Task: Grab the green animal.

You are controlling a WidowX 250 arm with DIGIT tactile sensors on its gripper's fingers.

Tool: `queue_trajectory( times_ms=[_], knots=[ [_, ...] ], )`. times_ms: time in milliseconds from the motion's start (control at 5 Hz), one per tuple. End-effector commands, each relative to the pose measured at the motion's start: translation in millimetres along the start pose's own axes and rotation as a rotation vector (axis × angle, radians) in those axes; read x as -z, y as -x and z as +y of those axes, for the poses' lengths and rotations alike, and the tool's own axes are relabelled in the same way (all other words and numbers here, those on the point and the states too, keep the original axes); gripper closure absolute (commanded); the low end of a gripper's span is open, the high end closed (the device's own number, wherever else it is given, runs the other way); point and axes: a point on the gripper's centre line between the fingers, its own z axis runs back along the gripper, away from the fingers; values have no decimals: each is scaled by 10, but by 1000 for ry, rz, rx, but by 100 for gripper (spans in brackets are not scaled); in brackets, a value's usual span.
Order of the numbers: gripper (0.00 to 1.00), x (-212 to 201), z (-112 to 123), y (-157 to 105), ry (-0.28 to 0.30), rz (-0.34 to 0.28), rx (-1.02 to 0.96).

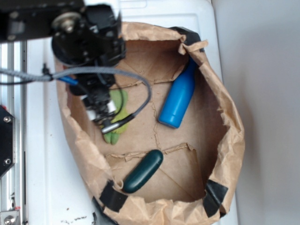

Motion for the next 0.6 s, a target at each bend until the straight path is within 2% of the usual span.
queue_trajectory(
  times_ms=[0,200,400],
  knots=[
    [0,76,77,-134,-7,-23,-3],
    [0,31,-41,-204,25,-32,-11],
    [0,24,-155,-286,25,-35,-44]
  ],
)
